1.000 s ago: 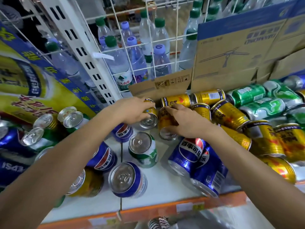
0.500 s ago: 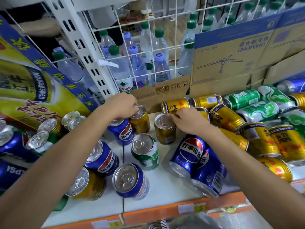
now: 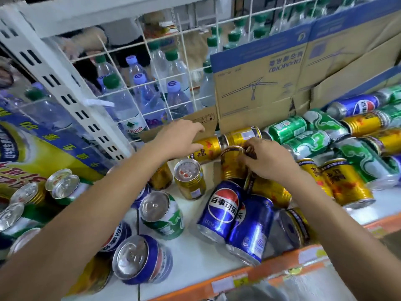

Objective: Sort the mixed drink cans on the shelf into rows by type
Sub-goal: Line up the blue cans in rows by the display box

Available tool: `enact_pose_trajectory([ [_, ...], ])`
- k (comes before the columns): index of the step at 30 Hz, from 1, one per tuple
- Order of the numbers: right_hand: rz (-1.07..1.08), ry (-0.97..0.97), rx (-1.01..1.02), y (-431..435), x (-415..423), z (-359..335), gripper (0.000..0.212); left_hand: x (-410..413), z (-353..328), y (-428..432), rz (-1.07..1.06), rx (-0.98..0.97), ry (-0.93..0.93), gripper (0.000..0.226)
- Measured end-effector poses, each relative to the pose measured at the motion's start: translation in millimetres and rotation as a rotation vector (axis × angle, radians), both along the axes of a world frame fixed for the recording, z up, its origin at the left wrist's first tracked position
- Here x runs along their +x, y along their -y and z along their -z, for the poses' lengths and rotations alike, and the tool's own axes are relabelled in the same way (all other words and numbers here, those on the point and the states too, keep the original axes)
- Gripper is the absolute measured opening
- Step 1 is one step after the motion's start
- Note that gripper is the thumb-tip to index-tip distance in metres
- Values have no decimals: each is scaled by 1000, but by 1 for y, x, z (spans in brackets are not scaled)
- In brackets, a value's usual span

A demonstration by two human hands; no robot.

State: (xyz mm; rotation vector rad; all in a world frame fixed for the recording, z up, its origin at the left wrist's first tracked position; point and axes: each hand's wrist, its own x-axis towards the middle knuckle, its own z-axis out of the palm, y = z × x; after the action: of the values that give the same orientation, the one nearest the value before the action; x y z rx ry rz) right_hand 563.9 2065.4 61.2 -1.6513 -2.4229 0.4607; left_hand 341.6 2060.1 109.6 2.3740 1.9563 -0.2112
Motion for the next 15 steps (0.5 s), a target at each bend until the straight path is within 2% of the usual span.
enact_pose_trajectory([
  [3, -16, 23, -17, 4, 0, 0, 44, 21, 7, -16, 32, -66, -42, 57],
  [8, -40, 175, 41, 5, -8, -1, 68, 40, 26, -32, 29, -153, -162, 71],
  [15, -165, 337, -56, 1, -24, 5, 86, 50, 29, -30, -7, -137, -278, 65],
])
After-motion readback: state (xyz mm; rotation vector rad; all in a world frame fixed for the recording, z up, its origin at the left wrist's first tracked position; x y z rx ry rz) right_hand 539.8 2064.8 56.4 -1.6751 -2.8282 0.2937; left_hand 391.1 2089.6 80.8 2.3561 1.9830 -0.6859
